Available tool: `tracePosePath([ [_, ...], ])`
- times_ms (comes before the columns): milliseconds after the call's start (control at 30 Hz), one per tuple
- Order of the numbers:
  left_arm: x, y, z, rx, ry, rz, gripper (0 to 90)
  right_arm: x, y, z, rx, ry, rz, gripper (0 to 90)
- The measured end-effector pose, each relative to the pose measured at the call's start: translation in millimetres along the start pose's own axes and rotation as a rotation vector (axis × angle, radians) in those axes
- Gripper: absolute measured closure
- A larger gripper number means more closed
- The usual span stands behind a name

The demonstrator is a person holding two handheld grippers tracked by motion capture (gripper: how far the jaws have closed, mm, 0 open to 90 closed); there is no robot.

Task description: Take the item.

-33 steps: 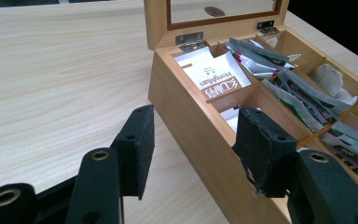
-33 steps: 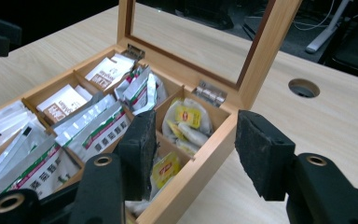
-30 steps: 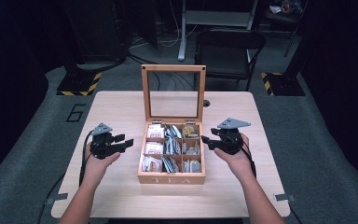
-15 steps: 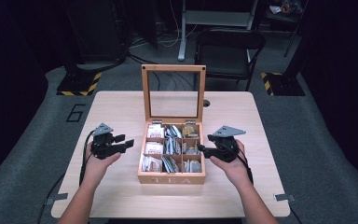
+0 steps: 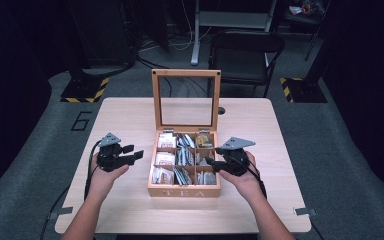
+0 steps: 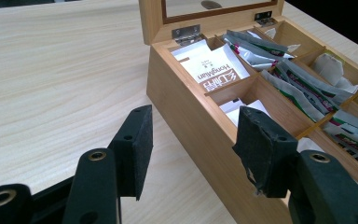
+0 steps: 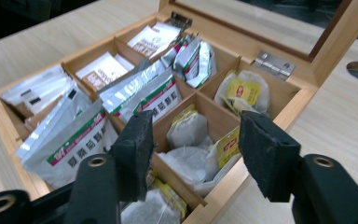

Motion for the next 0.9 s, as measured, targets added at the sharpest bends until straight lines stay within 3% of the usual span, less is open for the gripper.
tracePosePath([
  [100,1.2,-0.9,0.9,0.006,0.012,0.006,46.4,3.5,-0.2,0.8,0.005,0.018,-0.018,48.3],
  [300,2.5,-0.6,2.5,0.005,0.016,0.007,46.4,9.9,4.9,6.7,-0.012,0.048,0.021,51.4],
  [400,2.4,-0.5,2.0,0.006,0.014,0.002,46.3,11.0,10.4,10.2,-0.031,0.055,0.015,52.9],
  [700,1.7,1.4,-1.3,-0.002,0.006,-0.004,46.3,9.4,55.6,26.3,-0.137,0.064,-0.015,59.5],
  [900,2.7,1.6,-0.9,0.002,0.013,0.000,46.3,6.2,72.4,28.3,-0.175,0.057,-0.032,58.6],
])
Point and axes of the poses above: each handheld gripper's, and its own axes: z roughly forward along the jaws, x roughly out of its underside, y roughly to its left, the point moved 8 cm from there along z, roughly forward along the jaws, and after that the axes turned 15 degrees about -y, right-handed, at the moved point
